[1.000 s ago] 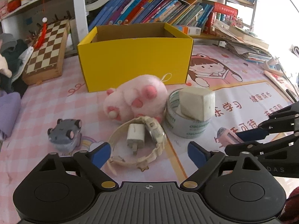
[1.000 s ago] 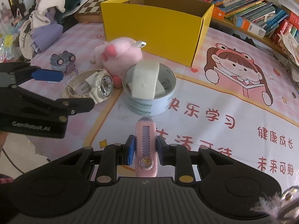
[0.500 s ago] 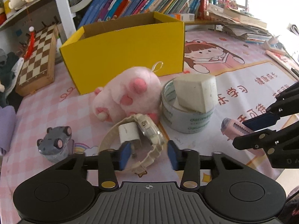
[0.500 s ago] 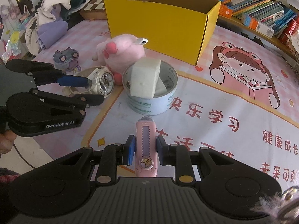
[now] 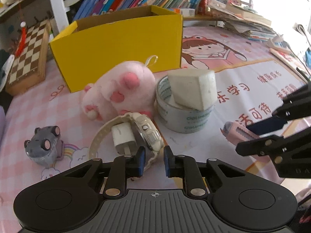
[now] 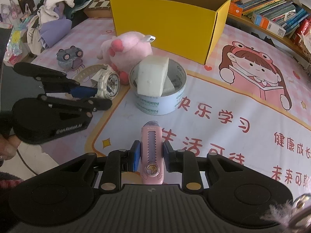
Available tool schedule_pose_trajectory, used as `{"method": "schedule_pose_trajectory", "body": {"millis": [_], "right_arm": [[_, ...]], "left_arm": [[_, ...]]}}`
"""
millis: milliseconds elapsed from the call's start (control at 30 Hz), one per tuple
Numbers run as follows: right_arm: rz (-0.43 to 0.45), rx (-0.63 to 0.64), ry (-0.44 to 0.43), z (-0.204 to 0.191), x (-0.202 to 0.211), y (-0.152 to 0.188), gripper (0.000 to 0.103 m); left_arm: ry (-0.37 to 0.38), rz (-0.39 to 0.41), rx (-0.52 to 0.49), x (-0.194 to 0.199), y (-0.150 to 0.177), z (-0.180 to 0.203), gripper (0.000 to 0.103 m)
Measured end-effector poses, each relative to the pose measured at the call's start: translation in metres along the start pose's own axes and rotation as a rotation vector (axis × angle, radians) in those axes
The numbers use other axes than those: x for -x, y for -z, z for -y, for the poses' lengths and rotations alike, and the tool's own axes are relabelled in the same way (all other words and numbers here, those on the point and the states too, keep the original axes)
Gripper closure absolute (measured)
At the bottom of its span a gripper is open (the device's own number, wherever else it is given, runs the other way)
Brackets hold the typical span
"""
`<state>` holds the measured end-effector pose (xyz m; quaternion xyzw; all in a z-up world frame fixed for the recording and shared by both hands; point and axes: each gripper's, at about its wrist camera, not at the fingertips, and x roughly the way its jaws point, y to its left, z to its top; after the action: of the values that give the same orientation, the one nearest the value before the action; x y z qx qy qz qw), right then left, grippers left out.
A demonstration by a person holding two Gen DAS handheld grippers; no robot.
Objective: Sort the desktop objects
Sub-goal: 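Close the left tool on the white wristwatch band while the right tool holds the pink cutter, then lift the watch with the left tool while the right tool carries the cutter to the yellow box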
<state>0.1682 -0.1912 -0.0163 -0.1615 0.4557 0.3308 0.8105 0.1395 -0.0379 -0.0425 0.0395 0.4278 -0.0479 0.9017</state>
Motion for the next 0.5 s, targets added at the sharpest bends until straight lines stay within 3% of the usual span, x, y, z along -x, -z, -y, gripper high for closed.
{"method": "schedule_pose_trajectory", "body": {"millis": [167, 500], "right_arm": [[0.008, -0.002, 0.004, -0.003, 0.002, 0.001, 0.080], [0.055, 0.001, 0.007, -0.018, 0.011, -0.002, 0.080]], "left_arm": [[0.024, 0.018, -0.004, 0.005, 0.000, -0.001, 0.091], [0.004, 0.143, -0.052, 0.043, 0.000, 0.000, 0.091]]}}
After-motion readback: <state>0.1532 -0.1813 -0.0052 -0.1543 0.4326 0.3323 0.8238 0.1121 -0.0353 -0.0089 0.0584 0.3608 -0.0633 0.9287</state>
